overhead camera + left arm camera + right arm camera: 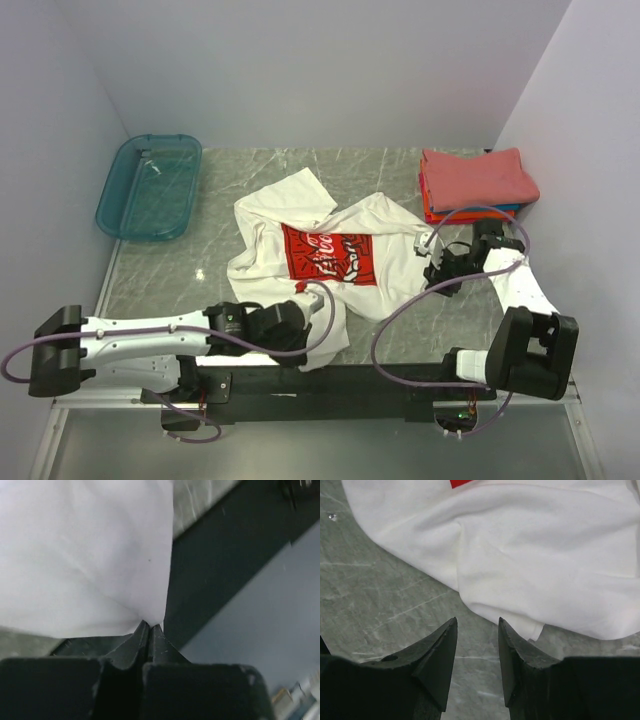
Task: Fold and stack the t-shirts
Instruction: Flatten the tshirt out
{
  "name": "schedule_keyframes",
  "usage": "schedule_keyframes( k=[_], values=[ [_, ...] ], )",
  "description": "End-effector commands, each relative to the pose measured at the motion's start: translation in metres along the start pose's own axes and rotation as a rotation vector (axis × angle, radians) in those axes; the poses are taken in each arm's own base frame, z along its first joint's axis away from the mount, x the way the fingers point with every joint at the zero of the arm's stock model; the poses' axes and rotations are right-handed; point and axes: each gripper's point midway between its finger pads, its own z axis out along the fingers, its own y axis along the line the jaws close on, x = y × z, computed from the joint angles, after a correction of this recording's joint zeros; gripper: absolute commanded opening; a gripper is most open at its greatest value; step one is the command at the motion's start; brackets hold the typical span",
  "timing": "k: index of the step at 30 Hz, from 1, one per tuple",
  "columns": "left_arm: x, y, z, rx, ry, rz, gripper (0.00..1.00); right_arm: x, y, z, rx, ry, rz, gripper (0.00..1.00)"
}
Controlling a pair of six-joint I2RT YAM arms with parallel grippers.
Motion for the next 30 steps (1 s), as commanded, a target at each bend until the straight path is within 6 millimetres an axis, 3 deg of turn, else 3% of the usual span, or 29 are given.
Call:
schedule_keyframes(
  k=[1,7,12,20,23,25,26,29,30],
  values=[
    [0.041,-0.025,-0.016,0.144,0.144,-0.053,0.01,0.005,-0.026,-0.002,0.060,0.038,0.059,0.46],
    [0.058,-0.031,-0.028,0.183,0.196,-0.053,0.01,0.035,-0.051,0.005,0.084,0.171,0.158,0.47],
    [0.054,-0.032,-0.039,0.192,0.179,-0.054,0.01,0.050,-0.043,0.015,0.015,0.227,0.171,0.54],
    [0.051,-0.027,-0.050,0.183,0.148,-0.079,0.01,0.061,-0.033,0.037,-0.029,0.274,0.159,0.56],
    [0.049,-0.025,-0.053,0.182,0.129,-0.089,0.01,0.057,-0.032,0.041,-0.049,0.269,0.163,0.46],
    [0.048,-0.024,-0.055,0.179,0.120,-0.095,0.01,0.051,-0.027,0.037,-0.083,0.267,0.181,0.30],
    [0.049,-0.021,-0.057,0.173,0.117,-0.098,0.01,0.044,-0.029,0.033,-0.087,0.254,0.181,0.18],
    [0.045,-0.018,-0.062,0.169,0.089,-0.112,0.00,0.027,-0.024,0.014,-0.083,0.243,0.194,0.00],
    [0.045,-0.016,-0.063,0.157,0.085,-0.118,0.01,0.015,-0.026,0.004,-0.063,0.218,0.172,0.00]
  ],
)
